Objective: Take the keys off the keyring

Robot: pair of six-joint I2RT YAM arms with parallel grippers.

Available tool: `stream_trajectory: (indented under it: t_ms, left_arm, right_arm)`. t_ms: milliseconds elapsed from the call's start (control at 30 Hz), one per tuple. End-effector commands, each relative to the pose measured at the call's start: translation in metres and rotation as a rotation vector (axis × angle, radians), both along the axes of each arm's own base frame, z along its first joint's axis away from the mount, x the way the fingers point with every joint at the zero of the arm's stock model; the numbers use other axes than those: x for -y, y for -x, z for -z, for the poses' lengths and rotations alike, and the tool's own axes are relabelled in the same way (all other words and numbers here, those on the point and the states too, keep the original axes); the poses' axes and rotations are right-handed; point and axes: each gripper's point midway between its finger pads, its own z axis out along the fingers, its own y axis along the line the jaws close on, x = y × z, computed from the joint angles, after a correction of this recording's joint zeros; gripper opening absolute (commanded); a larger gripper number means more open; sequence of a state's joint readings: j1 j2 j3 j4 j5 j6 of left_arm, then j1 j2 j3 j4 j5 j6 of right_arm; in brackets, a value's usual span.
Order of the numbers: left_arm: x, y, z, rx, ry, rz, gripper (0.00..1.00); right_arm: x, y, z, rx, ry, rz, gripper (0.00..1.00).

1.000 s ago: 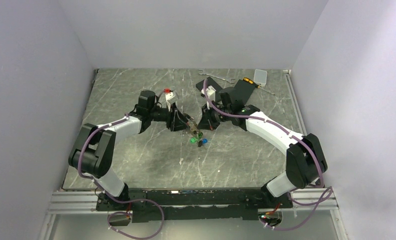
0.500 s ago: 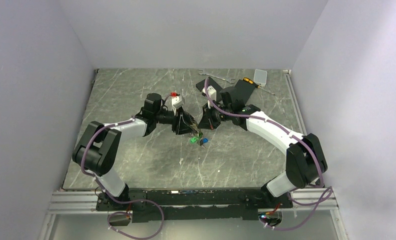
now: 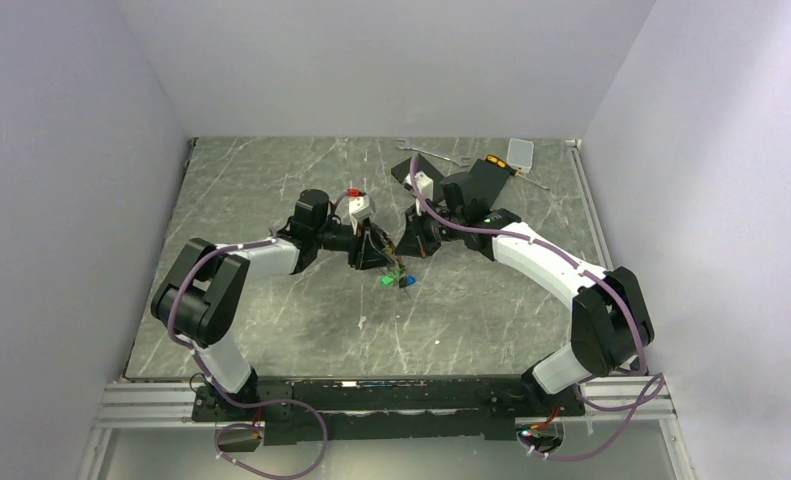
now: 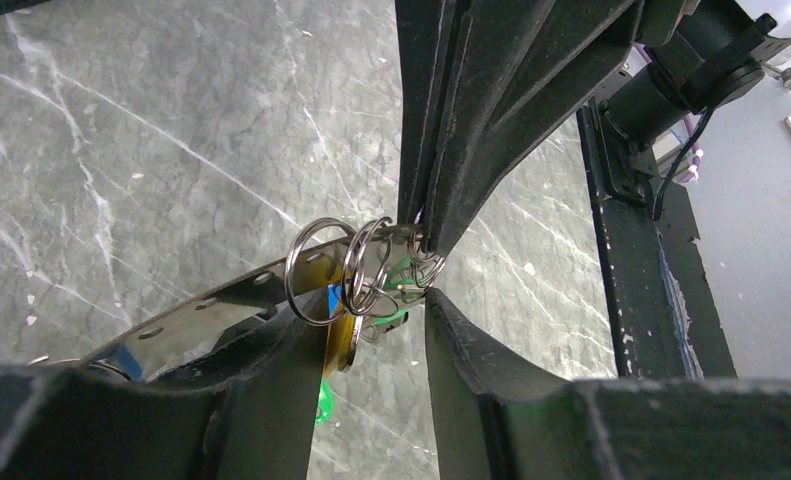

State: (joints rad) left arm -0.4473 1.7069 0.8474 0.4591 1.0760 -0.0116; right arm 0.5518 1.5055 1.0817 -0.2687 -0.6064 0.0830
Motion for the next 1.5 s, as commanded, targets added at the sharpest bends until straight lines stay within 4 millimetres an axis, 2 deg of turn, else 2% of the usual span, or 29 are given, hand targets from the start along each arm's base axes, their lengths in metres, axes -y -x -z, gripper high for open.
stream_trajectory:
  t_ms: [0, 200, 500, 633, 733, 867, 967, 1233, 1467]
  left_arm:
    - [0.004, -0.008, -0.008, 0.079, 0.026, -0.001, 0.43]
    - [0.001, -0.008, -0.008, 0.084, 0.021, -0.001, 0.24]
    - [-0.009, -0.012, -0.021, 0.06, 0.02, -0.016, 0.0]
    - [-0.014, -0.012, -0.024, -0.012, -0.019, -0.043, 0.0]
    - [-0.019, -0.015, -0.029, -0.059, -0.107, -0.049, 0.0]
    - [-0.029, -0.007, -0.039, -0.056, -0.209, -0.025, 0.0]
    - [-0.035, -0.007, -0.039, -0.076, -0.33, -0.04, 0.0]
    - [-0.047, -0.006, -0.048, 0.02, -0.472, -0.03, 0.0]
    - [-0.053, -0.005, -0.065, 0.163, -0.56, 0.041, 0.0]
  right_arm:
    - [-0.014, -0.005, -0.037, 0.083, -0.1, -0.034, 0.0]
    - [-0.011, -0.006, -0.037, 0.083, -0.101, -0.025, 0.0]
    - [-0.006, -0.009, -0.034, 0.08, -0.098, -0.007, 0.0]
    - [-0.004, -0.011, -0.031, 0.076, -0.1, 0.003, 0.0]
    - [-0.003, -0.012, -0.025, 0.08, -0.092, 0.007, 0.0]
    - [-0.001, -0.015, -0.018, 0.081, -0.081, 0.019, 0.0]
    - [-0.002, -0.014, -0.016, 0.08, -0.09, 0.007, 0.0]
    - [-0.001, -0.009, -0.016, 0.098, -0.136, -0.032, 0.0]
    - [0.013, -0.005, -0.032, 0.117, -0.201, -0.091, 0.38]
